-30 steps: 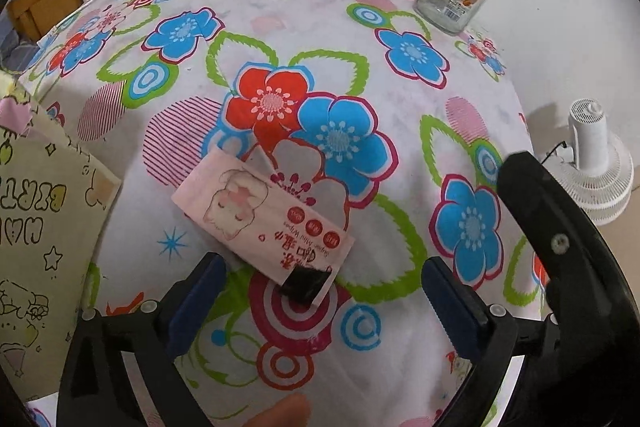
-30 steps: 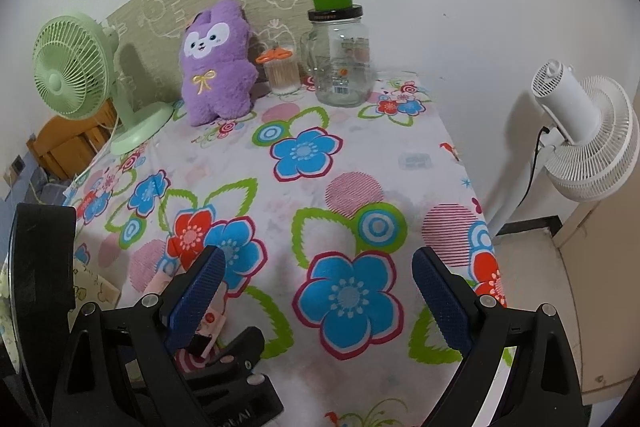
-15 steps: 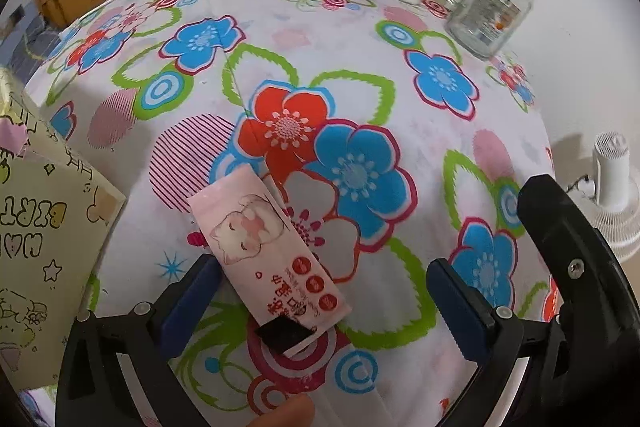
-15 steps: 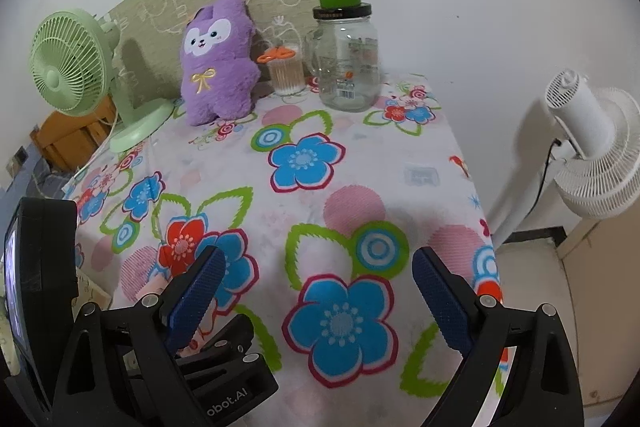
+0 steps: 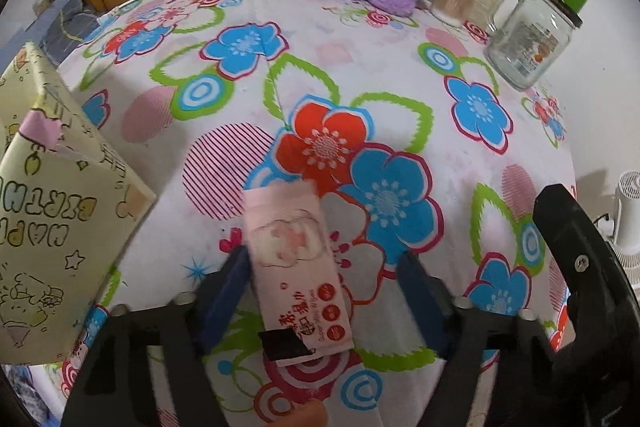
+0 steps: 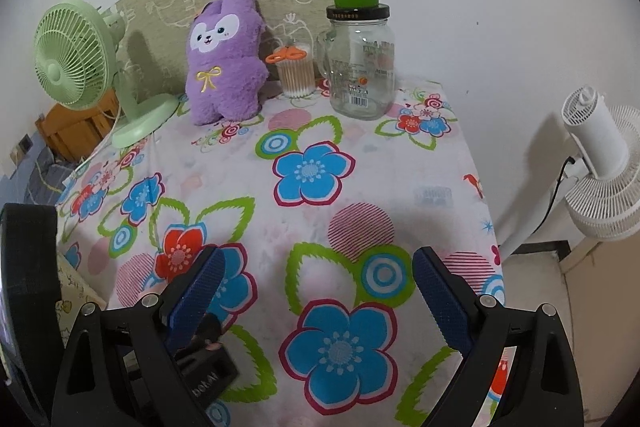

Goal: Organize soft objects
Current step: 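Turn the pink pack upright in the left gripper, then carry the pink pack in the left gripper over the yellow box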

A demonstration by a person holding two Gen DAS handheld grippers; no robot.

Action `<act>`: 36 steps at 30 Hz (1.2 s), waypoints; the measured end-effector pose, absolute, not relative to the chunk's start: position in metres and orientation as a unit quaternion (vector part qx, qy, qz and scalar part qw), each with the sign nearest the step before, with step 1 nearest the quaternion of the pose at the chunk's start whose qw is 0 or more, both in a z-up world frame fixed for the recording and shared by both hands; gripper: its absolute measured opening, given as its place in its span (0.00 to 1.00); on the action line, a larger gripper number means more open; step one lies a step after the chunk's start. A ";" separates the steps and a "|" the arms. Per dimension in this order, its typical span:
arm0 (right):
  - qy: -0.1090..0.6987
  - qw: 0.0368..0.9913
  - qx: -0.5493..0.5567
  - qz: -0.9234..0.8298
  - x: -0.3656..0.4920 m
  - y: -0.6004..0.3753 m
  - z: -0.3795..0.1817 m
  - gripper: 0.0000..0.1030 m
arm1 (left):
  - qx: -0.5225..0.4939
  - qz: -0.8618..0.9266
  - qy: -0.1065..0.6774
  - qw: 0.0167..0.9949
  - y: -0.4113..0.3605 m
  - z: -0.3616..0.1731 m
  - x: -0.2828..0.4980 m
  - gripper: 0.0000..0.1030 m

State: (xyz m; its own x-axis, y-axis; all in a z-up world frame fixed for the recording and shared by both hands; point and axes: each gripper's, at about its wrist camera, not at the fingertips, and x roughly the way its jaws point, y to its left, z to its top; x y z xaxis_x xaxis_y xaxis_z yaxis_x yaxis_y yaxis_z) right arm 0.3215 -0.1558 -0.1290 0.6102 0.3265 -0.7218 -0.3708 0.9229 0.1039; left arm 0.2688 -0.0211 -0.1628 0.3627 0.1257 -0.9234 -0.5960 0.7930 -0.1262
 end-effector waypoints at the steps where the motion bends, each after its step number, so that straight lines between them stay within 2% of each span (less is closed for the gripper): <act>1: 0.396 0.897 -0.025 0.196 0.322 -0.156 -0.129 0.94 | -0.228 0.229 0.515 0.794 -0.020 -0.162 0.268 0.53; 3: 0.393 0.897 -0.021 0.199 0.321 -0.156 -0.128 0.94 | -0.230 0.233 0.514 0.793 -0.018 -0.161 0.267 0.41; 4: 0.392 0.898 -0.020 0.200 0.321 -0.156 -0.127 0.94 | -0.231 0.233 0.514 0.792 -0.017 -0.161 0.266 0.39; 20: 0.382 0.900 -0.030 0.208 0.307 -0.146 -0.116 0.94 | -0.229 0.198 0.516 0.801 -0.013 -0.154 0.258 0.38; 36: 0.342 0.914 -0.038 0.212 0.252 -0.128 -0.067 0.94 | -0.185 0.195 0.462 0.845 0.002 -0.100 0.213 0.39</act>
State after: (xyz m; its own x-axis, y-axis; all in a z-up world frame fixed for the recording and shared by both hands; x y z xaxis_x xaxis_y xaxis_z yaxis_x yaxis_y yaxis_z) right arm 0.2522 -0.1282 -0.0673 0.6752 0.3627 -0.6424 -0.4143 0.9069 0.0766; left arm 0.2127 0.0024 -0.1000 0.4975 0.1596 -0.8527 -0.5012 0.8552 -0.1323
